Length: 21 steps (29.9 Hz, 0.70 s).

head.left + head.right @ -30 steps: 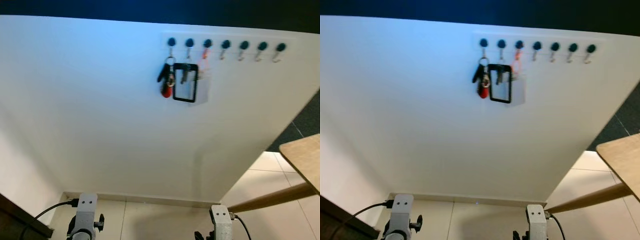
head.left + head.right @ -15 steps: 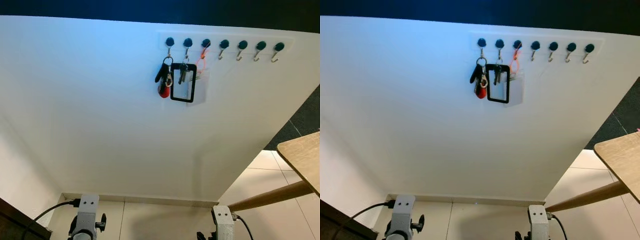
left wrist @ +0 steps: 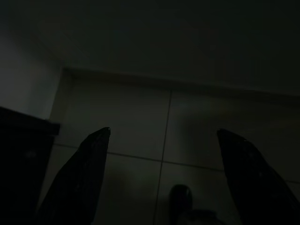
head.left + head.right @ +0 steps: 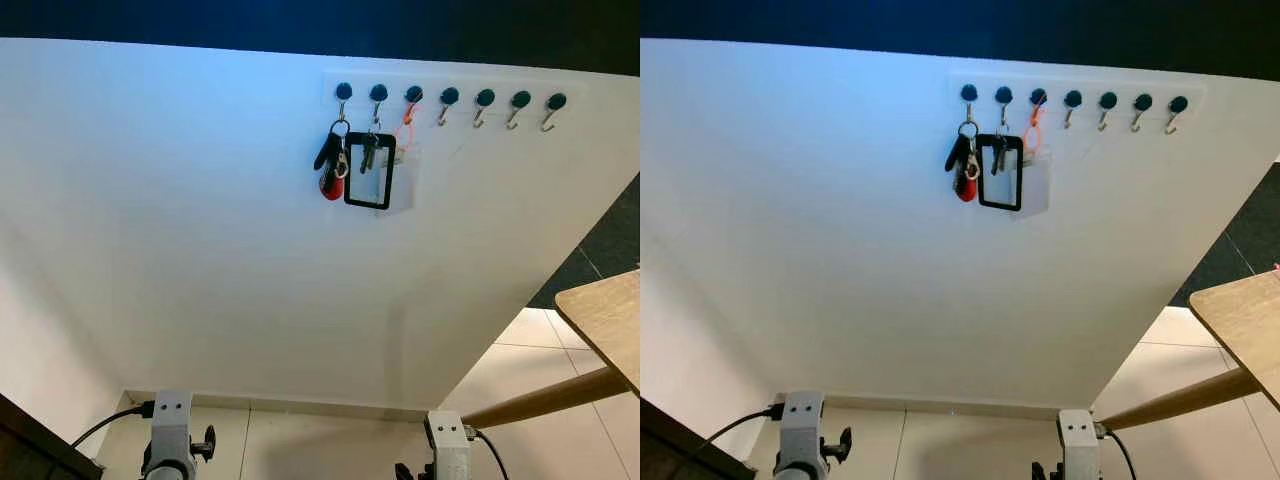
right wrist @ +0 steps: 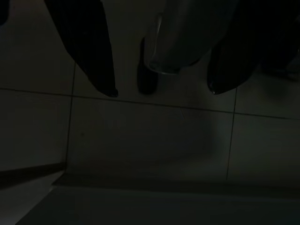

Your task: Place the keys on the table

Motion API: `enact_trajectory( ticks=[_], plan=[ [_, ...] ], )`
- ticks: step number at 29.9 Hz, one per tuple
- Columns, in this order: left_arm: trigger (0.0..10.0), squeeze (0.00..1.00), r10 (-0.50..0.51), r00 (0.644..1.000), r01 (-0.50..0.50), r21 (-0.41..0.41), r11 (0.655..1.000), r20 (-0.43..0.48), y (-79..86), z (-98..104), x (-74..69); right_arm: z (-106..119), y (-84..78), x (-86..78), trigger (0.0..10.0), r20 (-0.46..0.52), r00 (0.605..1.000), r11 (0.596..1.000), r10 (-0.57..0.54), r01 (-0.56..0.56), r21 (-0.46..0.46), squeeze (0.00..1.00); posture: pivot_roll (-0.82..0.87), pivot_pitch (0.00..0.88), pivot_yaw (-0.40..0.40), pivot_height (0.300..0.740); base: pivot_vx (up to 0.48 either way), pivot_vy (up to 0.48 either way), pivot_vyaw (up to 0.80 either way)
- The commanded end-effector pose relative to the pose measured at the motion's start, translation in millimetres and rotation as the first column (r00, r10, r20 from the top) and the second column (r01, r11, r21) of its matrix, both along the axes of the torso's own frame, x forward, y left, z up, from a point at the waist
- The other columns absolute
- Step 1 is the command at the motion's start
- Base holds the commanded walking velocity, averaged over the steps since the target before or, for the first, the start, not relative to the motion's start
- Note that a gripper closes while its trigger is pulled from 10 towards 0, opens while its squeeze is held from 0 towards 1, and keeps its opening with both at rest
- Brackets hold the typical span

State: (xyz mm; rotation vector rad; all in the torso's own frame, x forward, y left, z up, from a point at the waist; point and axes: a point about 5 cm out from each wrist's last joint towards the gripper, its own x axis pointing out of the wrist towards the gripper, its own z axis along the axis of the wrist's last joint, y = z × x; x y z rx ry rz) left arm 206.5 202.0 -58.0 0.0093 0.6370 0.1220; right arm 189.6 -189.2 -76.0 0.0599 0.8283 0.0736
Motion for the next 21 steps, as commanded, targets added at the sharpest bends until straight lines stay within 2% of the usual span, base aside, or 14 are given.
enact_trajectory(
  ticks=[1, 3, 4, 7, 9, 10, 14, 15, 16, 17, 18, 19, 20, 21],
  plan=[
    [10.0, 0.00, -0.023, 0.999, 0.024, -0.014, 1.000, 0.030, -8.5, 0.9, 0.5, 4.5, -4.5, 4.7, 10.0, 0.052, 0.999, 1.000, 0.001, 0.000, -0.026, 0.00, 0.02, 0.062, -0.036, 0.740, 0.000, 0.000, 0.00],
    [10.0, 0.00, -0.030, 0.998, 0.032, -0.018, 0.999, 0.061, -9.4, 3.2, 1.3, 13.4, -5.7, 14.4, 10.0, 0.147, 0.989, 0.998, 0.031, -0.022, -0.060, 0.00, 0.02, 0.061, -0.037, 0.740, 0.000, 0.000, 0.00],
    [10.0, 0.00, -0.056, 0.991, 0.061, -0.037, 0.997, 0.125, -12.4, 8.6, 3.6, 30.8, -6.6, 29.6, 10.0, 0.311, 0.948, 0.994, 0.073, -0.045, -0.098, 0.00, 0.02, 0.062, -0.036, 0.740, 0.000, 0.000, 0.00],
    [10.0, 0.00, -0.127, 0.964, 0.148, -0.073, 0.986, 0.232, -20.7, 19.6, 8.4, 54.0, -8.8, 44.0, 10.0, 0.492, 0.866, 0.993, 0.093, -0.041, -0.114, 0.00, 0.02, 0.067, -0.034, 0.740, 0.000, 0.000, 0.00],
    [10.0, 0.00, -0.232, 0.918, 0.264, -0.059, 0.963, 0.323, -30.4, 32.4, 12.8, 73.5, -11.7, 54.3, 10.0, 0.608, 0.790, 0.994, 0.081, -0.021, -0.105, 0.00, 0.02, 0.068, -0.033, 0.740, 0.000, 0.000, 0.00],
    [10.0, 0.00, -0.232, 0.918, 0.264, -0.059, 0.963, 0.323, -30.4, 32.4, 12.8, 73.5, -11.7, 54.3, 10.0, 0.608, 0.790, 0.994, 0.081, -0.021, -0.105, 0.00, 0.02, 0.068, -0.033, 0.740, 0.000, 0.000, 0.00],
    [10.0, 0.00, -0.415, 0.752, 0.470, 0.025, 0.882, 0.512, -50.5, 76.2, 26.9, 135.7, -16.3, 81.3, 10.0, 0.835, 0.550, 1.000, 0.016, 0.014, -0.028, 0.00, 0.01, 0.080, -0.021, 0.740, 0.000, 0.000, 0.00],
    [10.0, 0.00, -0.436, 0.719, 0.493, 0.045, 0.869, 0.541, -53.5, 85.7, 30.2, 147.6, -15.7, 85.6, 10.0, 0.864, 0.503, 1.000, 0.014, 0.011, -0.022, 0.00, 0.01, 0.080, -0.021, 0.740, 0.000, 0.000, 0.00],
    [10.0, 0.00, -0.436, 0.719, 0.493, 0.045, 0.869, 0.541, -53.5, 85.7, 30.2, 147.6, -15.7, 85.6, 10.0, 0.864, 0.503, 1.000, 0.014, 0.011, -0.022, 0.00, 0.01, 0.080, -0.021, 0.740, 0.000, 0.000, 0.00],
    [10.0, 0.00, -0.456, 0.680, 0.515, 0.068, 0.854, 0.574, -58.0, 98.0, 35.0, 163.1, -13.6, 91.0, 10.0, 0.896, 0.445, 1.000, -0.002, -0.002, 0.003, 0.23, 0.01, 0.083, -0.021, 0.740, 0.000, 0.000, 0.00],
    [10.0, 0.00, -0.474, 0.643, 0.533, 0.092, 0.841, 0.602, -62.0, 108.5, 38.6, 175.6, -11.3, 94.7, 10.0, 0.919, 0.394, 1.000, -0.003, -0.015, 0.010, 0.64, 0.01, 0.083, -0.021, 0.740, 0.000, 0.000, 0.00],
    [10.0, 0.00, -0.474, 0.643, 0.533, 0.092, 0.841, 0.602, -62.0, 108.5, 38.6, 175.6, -11.3, 94.7, 10.0, 0.919, 0.394, 1.000, -0.003, -0.015, 0.010, 0.64, 0.01, 0.083, -0.021, 0.740, 0.000, 0.000, 0.00],
    [10.0, 0.00, -0.484, 0.598, 0.551, 0.111, 0.827, 0.640, -68.2, 123.0, 43.5, 191.3, -6.3, 99.6, 10.0, 0.942, 0.335, 0.999, 0.007, -0.047, 0.009, 1.00, 0.01, 0.085, -0.024, 0.740, 0.000, 0.000, 0.00],
    [10.0, 0.00, -0.484, 0.598, 0.551, 0.111, 0.827, 0.640, -68.2, 123.0, 43.5, 191.3, -6.3, 99.6, 10.0, 0.942, 0.335, 0.999, 0.007, -0.047, 0.009, 1.00, 0.01, 0.085, -0.024, 0.740, 0.000, 0.000, 0.00]
  ],
)
